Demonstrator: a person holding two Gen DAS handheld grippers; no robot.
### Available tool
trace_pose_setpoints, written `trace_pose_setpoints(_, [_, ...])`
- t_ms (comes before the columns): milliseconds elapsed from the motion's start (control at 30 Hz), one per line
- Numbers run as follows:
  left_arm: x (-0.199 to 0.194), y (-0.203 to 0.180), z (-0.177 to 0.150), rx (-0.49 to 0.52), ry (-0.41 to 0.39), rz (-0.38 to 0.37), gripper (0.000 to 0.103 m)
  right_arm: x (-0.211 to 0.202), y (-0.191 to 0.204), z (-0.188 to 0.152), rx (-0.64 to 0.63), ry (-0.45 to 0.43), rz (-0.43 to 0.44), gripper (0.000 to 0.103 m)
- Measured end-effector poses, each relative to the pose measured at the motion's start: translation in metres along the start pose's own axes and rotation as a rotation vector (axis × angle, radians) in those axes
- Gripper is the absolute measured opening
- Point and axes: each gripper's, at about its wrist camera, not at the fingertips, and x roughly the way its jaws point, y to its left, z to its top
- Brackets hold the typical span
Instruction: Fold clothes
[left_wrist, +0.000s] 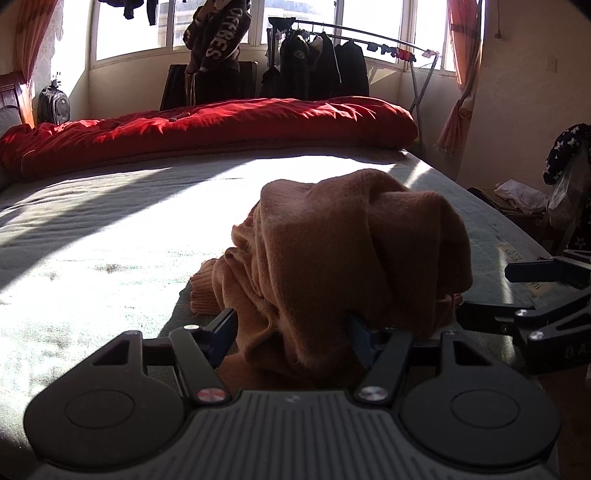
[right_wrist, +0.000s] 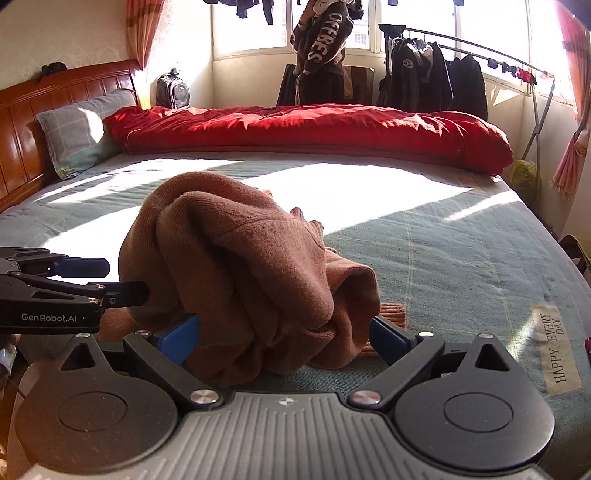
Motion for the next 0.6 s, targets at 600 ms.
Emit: trace_pose_setpoints(600, [0.036, -0.022, 0.016, 0.084, 0.027, -0.101, 0.066, 0.032, -0.021, 0.000, 0.019, -0.017, 0.042, 0.099])
